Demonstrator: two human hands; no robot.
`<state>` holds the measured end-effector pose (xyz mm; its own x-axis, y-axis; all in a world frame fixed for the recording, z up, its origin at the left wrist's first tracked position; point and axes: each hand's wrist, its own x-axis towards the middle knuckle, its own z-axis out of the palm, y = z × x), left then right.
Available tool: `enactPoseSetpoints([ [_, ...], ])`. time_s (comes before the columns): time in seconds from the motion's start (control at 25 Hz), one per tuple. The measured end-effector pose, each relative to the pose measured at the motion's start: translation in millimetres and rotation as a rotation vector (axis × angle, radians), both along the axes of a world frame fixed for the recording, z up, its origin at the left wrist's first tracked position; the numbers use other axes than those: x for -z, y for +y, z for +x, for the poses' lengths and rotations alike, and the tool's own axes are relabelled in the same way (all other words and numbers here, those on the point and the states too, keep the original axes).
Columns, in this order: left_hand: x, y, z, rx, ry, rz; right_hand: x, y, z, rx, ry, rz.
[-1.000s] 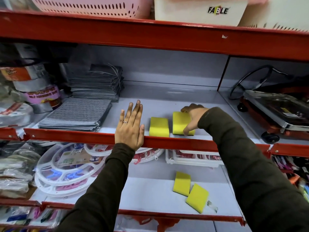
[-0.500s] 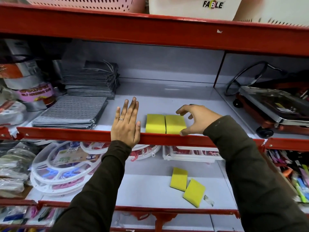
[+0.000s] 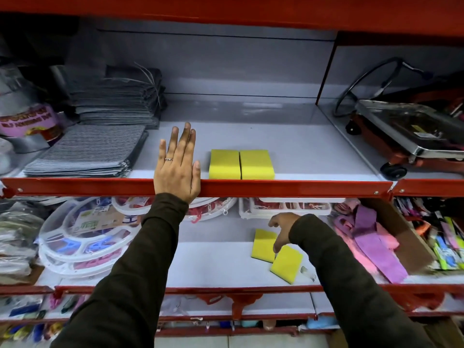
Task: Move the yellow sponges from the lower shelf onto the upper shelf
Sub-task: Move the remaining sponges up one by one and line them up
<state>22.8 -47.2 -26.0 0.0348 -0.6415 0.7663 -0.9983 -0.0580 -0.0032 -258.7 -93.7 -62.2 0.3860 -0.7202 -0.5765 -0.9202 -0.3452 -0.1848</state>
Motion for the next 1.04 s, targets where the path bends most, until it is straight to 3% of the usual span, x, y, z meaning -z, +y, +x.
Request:
enactPoseSetpoints([
  [0.28, 1, -2, 2, 0.003, -0.034, -0.034, 99, -28, 17, 0.020, 0.119, -0.061],
  [0.52, 2, -3, 4, 0.006, -0.037, -0.039, 128, -18, 25, -0.010, 0.183, -0.136],
  [1.04, 0, 0, -1, -0.004, -0.006, -0.012, 16, 25, 21, -0.172, 0.034, -0.347],
])
